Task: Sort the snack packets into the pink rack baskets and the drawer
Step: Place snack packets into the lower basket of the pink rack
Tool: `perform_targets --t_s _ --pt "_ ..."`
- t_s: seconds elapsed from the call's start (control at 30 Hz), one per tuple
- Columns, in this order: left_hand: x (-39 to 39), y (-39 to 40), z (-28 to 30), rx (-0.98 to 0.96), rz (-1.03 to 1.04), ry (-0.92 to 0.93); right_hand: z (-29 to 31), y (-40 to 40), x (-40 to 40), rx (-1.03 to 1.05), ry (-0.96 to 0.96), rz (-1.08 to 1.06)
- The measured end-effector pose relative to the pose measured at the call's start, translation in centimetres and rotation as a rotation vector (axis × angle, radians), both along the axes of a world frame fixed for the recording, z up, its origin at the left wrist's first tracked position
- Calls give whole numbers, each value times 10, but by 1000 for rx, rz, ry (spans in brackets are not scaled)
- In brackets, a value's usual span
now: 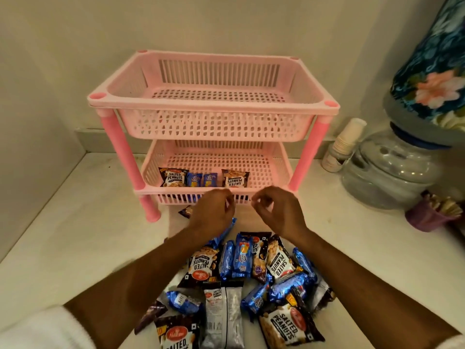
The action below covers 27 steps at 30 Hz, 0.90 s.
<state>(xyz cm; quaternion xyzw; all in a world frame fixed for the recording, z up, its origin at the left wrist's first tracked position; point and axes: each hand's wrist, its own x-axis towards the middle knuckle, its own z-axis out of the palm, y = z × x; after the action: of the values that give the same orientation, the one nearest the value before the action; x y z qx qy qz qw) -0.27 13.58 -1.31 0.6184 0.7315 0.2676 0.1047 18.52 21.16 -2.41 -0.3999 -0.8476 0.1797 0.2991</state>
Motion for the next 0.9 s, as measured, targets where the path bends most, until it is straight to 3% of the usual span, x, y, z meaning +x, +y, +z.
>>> perform_targets --t_s 0.2,0.3,0.47,0.9 --pt "34 -52 -47 -362 -201 -1 -43 -35 37 -322 -559 -101" --pt "39 -60 -54 -448 -296 79 -51 -43 36 -366 -667 -81" --pt "45 -57 -59 -403 -292 254 -56 -53 33 -394 -526 -134" --pt "53 -59 -76 -312 -250 255 -54 -62 35 -482 -45 -240"
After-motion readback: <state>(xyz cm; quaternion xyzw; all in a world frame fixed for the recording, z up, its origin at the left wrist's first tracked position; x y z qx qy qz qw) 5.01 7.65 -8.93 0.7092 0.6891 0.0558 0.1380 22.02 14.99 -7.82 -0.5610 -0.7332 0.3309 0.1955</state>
